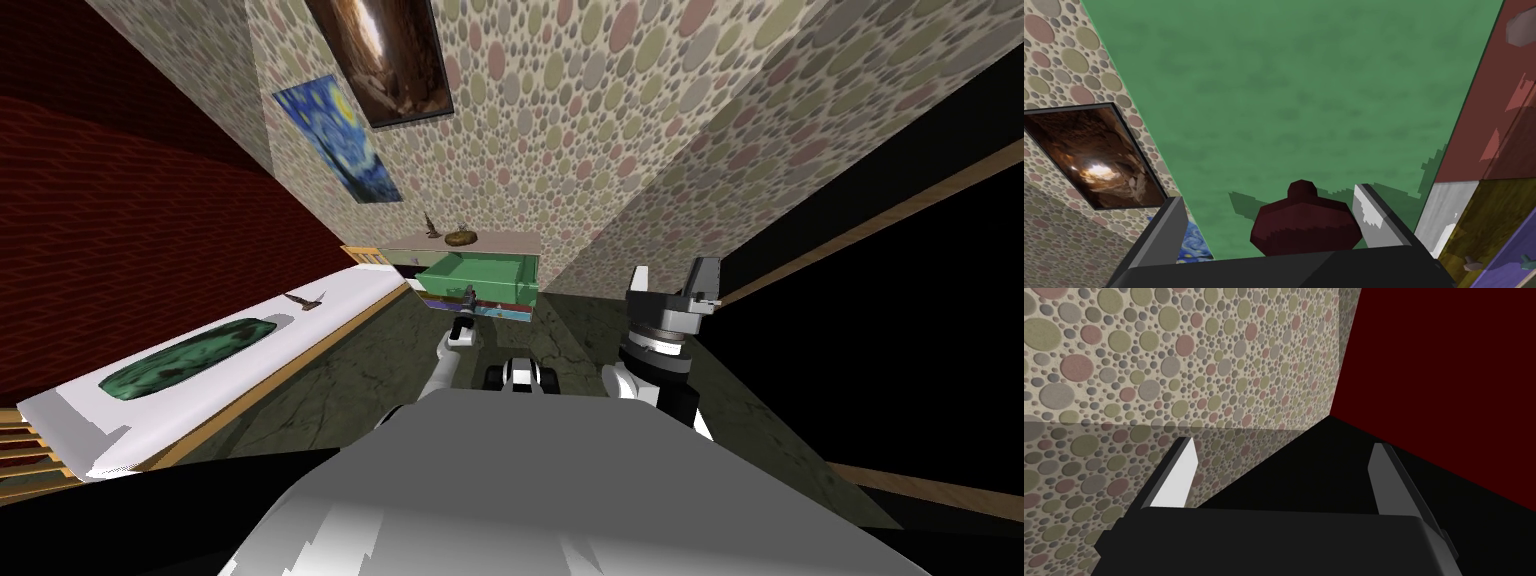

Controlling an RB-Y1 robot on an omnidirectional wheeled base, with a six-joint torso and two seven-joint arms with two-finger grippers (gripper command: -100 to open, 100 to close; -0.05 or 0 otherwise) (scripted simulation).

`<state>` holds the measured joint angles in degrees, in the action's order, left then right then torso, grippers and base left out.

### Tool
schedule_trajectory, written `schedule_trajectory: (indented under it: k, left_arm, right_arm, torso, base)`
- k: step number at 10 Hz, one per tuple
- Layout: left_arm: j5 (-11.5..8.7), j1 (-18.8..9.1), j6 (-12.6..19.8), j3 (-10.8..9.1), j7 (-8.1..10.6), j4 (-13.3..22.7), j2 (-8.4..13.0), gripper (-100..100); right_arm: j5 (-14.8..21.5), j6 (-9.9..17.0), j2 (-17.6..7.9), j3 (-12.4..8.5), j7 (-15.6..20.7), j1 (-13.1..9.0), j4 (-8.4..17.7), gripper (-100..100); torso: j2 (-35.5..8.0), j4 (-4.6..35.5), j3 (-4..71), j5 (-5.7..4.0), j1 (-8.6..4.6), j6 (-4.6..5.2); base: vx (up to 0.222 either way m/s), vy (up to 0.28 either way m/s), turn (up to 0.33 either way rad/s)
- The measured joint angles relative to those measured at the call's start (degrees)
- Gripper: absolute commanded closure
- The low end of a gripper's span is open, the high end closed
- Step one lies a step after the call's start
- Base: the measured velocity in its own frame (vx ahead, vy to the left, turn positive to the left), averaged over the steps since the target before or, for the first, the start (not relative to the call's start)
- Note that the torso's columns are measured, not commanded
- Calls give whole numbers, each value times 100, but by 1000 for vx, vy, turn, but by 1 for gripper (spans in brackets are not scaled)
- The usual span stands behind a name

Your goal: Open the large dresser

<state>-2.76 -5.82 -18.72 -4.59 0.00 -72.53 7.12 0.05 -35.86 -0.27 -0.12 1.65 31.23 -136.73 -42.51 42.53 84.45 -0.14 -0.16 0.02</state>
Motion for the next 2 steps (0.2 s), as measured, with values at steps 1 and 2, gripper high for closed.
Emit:
schedule_trajectory:
  k: [1, 2]
  left_arm:
    - [0, 9, 8, 0, 0, 9, -1, 0]
    - [0, 15, 14, -1, 0, 16, -1, 0]
  right_arm:
    - [0, 0, 0, 0, 0, 0, 0, 0]
    - [0, 0, 0, 0, 0, 0, 0, 0]
  torso:
    - [7, -7, 4, 4, 4, 0]
    - [11, -12, 6, 7, 7, 0]
  base:
    - [0, 0, 0]
    - [0, 0, 0]
